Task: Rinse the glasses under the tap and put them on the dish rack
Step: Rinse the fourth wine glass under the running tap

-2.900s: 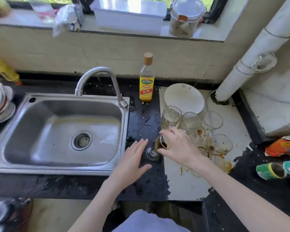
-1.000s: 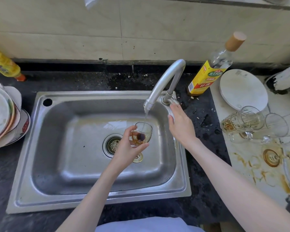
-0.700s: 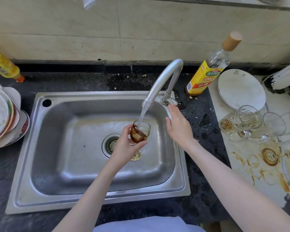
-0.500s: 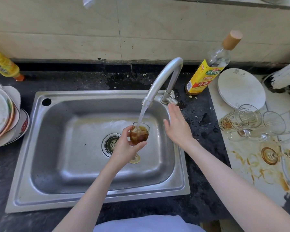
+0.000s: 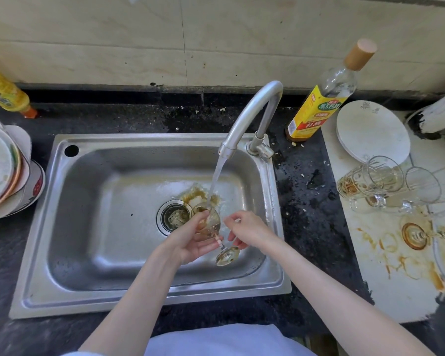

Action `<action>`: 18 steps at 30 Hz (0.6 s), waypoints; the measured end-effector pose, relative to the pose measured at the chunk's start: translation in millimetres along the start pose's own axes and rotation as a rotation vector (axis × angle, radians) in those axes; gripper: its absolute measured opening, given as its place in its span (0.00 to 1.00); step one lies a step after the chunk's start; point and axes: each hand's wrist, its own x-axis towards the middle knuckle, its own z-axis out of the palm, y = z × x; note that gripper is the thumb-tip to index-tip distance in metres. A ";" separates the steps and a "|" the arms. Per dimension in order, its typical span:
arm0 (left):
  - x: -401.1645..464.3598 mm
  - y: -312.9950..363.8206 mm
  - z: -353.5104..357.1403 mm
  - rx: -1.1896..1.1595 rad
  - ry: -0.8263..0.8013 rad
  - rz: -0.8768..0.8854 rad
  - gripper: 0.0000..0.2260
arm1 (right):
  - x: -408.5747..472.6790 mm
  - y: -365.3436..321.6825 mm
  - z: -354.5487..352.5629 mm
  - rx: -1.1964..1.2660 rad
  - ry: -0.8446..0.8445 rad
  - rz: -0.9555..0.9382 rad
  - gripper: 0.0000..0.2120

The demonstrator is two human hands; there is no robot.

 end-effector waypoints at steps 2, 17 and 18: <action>3.3 1.8 1.0 0.016 0.004 0.013 0.22 | -0.8 -3.5 0.8 0.010 -0.021 -0.001 0.14; -9.9 9.1 15.0 0.426 0.051 0.498 0.18 | 8.4 -5.7 7.3 0.408 -0.004 -0.063 0.15; -14.0 10.8 17.4 0.436 0.032 0.528 0.14 | 9.1 -7.9 8.5 0.440 0.003 -0.080 0.15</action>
